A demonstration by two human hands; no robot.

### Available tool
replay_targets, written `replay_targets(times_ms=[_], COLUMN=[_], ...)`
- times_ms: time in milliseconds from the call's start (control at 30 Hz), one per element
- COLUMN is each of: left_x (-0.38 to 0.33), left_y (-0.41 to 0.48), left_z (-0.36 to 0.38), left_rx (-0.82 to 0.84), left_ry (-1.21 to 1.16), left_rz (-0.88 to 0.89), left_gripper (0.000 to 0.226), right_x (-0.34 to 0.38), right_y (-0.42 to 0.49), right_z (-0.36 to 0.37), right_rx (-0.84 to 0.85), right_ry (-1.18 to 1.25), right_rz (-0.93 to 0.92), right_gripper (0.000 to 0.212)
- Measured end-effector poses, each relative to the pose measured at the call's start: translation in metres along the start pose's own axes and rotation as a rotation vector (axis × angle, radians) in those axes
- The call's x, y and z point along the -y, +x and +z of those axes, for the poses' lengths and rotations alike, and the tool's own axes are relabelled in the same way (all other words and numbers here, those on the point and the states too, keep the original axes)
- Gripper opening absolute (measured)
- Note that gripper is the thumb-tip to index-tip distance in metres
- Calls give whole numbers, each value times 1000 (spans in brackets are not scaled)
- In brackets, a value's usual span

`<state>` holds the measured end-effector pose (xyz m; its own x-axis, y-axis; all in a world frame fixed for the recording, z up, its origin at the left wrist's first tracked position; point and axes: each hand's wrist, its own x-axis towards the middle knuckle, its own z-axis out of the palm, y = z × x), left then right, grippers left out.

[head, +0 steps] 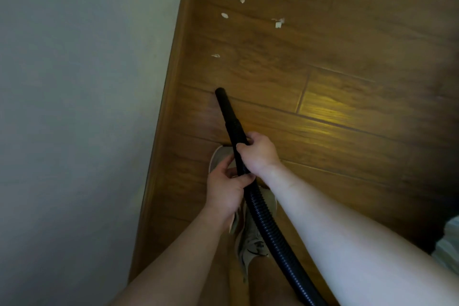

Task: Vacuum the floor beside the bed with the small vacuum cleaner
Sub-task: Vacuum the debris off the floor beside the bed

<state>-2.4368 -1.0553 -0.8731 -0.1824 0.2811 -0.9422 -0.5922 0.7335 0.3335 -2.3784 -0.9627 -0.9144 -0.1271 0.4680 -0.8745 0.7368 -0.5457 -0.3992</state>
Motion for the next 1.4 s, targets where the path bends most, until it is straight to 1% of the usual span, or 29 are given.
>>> replay_targets(times_ms=[100, 200, 400, 633, 800, 1000, 1200, 1267, 1367, 1400], left_x=[-18, -38, -63, -79, -87, -96, -106, -107, -109, -110], left_y=[8, 16, 26, 40, 51, 52, 54, 56, 58, 59], left_z=[2, 3, 9, 34, 62, 103, 138, 149, 163, 166], left_rx=[0, 20, 19, 13, 38, 44, 66, 68, 71, 70], left_ry=[7, 17, -3, -51, -40, -58, 16, 51, 73, 74], left_rz=[30, 31, 27, 22, 0, 10, -5, -12, -25, -29], left_gripper=[58, 58, 63, 65, 74, 74, 76, 76, 77, 78], right_x=[19, 36, 57, 69, 70, 65, 59, 57, 52, 51], right_y=[10, 20, 36, 55, 67, 78, 88, 92, 97, 99], right_z=[-7, -10, -15, -41, -71, -112, -149, -160, -172, -175], right_rx=[-17, -32, -32, -33, -74, -116, -140, -147, -150, -147], right_ry=[13, 2, -39, 3, 34, 75, 97, 102, 113, 113], right_rz=[-1, -2, -14, -16, 31, 25, 41, 50, 59, 59], right_gripper=[28, 27, 28, 29, 28, 13, 25, 23, 14, 14])
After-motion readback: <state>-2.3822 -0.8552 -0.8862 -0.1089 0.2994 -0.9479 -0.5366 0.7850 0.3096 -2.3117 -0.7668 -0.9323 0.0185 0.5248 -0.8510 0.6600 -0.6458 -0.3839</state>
